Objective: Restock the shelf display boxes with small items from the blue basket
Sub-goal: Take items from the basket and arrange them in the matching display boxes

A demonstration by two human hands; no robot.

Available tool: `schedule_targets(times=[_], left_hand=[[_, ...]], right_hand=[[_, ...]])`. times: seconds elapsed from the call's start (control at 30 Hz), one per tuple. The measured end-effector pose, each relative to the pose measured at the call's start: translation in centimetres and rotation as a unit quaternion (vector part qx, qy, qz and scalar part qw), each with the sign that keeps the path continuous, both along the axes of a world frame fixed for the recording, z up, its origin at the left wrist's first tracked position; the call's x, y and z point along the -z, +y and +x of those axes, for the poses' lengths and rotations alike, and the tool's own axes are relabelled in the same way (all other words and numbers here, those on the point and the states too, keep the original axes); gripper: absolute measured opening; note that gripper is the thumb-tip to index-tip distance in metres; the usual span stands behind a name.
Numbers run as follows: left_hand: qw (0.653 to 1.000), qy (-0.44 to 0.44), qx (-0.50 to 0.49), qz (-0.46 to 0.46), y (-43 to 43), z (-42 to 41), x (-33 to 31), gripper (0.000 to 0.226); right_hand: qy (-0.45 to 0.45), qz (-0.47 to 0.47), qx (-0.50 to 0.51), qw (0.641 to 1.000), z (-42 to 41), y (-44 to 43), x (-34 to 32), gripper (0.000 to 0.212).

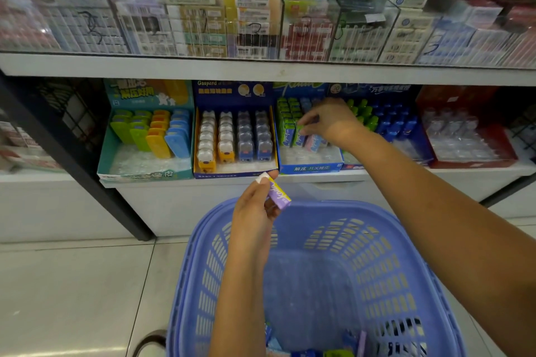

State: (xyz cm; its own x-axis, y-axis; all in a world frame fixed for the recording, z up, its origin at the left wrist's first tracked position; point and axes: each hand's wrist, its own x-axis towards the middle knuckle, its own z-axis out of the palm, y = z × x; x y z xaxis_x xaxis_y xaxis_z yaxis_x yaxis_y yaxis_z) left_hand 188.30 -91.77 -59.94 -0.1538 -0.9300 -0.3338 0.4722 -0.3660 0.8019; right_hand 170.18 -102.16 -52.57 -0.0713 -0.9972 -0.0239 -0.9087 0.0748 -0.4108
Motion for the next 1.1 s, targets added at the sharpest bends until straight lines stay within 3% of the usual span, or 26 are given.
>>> schedule_targets(times=[0.17,0.27,0.37,0.43,0.5,0.7,0.77,0.8,0.83,0.9,1.0,1.03,1.1], left_hand=[[1.0,0.025,-0.006,0.013,0.2,-0.1,-0.1,0.021],[0.999,0.04,-0.012,0.013,0.4,-0.1,-0.3,0.021],[0.997,0.064,-0.031,0.011,0.3,-0.7,-0.5,0.022],[0.996,0.077,-0.042,0.006,0.3,-1.6,-0.6,0.018],[0.996,0.082,-0.042,-0.013,0.4,-2.7,-0.7,0.015],[0.994,0.058,-0.026,-0.089,0.2,-5.7,-2.0,0.015],[0.989,-0.042,-0.002,-0.144,-0.2,-6.0,-2.0,0.018],[0.97,-0.15,0.017,-0.192,-0.5,-6.1,-1.7,0.024],[0.929,-0.275,0.044,-0.245,-0.8,-6.0,-1.3,0.031],[0.814,-0.469,0.103,-0.327,-1.4,-6.0,-0.4,0.046],[0.68,-0.596,0.176,-0.389,-2.1,-6.1,0.6,0.057],[0.658,-0.612,0.184,-0.399,-2.3,-6.0,0.9,0.059],[0.651,-0.612,0.185,-0.409,-2.5,-5.7,1.5,0.063]], right_hand=[[0.085,0.09,-0.008,0.992,1.4,-1.7,-1.8,0.034],[0.078,0.054,-0.004,0.995,1.5,-0.4,-2.3,0.032],[-0.138,-0.061,0.021,0.988,1.1,3.8,-1.4,0.016],[-0.307,-0.029,0.019,0.951,1.2,7.3,-0.3,0.012],[-0.417,-0.007,0.021,0.909,1.4,9.8,0.9,0.006],[-0.501,-0.078,0.104,0.855,-0.5,11.4,1.0,0.009],[-0.464,-0.119,0.121,0.869,-1.7,10.8,0.5,0.011],[-0.413,-0.155,0.138,0.887,-2.5,10.1,0.3,0.012],[-0.344,-0.184,0.151,0.908,-3.3,9.4,0.1,0.012],[-0.22,-0.2,0.141,0.944,-4.6,7.7,-0.1,0.012],[-0.135,-0.167,0.086,0.973,-5.4,5.6,0.7,0.016],[-0.122,-0.155,0.066,0.978,-5.4,5.1,1.0,0.017],[-0.112,-0.131,0.038,0.984,-5.6,4.2,1.2,0.019]])
